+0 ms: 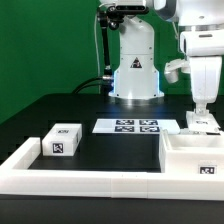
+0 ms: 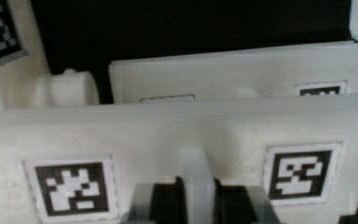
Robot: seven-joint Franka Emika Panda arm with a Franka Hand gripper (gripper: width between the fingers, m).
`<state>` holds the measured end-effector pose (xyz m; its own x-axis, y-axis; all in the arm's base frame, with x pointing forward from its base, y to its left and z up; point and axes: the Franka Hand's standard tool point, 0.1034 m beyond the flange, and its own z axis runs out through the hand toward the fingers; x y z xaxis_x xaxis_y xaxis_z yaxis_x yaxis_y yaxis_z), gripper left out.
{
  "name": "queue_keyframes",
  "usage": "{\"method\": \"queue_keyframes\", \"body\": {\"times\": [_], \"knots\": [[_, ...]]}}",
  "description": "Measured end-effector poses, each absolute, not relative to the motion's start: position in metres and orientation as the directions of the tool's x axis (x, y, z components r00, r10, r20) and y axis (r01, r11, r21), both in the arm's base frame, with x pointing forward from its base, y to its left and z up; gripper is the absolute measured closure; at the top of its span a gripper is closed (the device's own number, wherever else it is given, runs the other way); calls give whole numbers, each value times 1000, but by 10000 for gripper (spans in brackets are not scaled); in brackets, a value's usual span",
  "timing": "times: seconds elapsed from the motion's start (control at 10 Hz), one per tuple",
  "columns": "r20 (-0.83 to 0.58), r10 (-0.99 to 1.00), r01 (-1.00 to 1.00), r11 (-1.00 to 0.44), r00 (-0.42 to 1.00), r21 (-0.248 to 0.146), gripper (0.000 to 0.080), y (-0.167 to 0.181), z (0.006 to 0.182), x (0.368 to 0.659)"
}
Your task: Assemble cabinet
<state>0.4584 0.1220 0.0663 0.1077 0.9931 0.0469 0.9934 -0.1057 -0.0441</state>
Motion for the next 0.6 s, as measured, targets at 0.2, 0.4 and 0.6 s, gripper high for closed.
{"method": "queue_keyframes", "body": {"times": [0.2,0.4,0.6], "knots": [[48,993,993,-106,108,-48,738,122,63,455],[49,993,993,-105,107,-52,738,122,59,450],[42,993,993,-104,106,-49,738,121,68,457]]}}
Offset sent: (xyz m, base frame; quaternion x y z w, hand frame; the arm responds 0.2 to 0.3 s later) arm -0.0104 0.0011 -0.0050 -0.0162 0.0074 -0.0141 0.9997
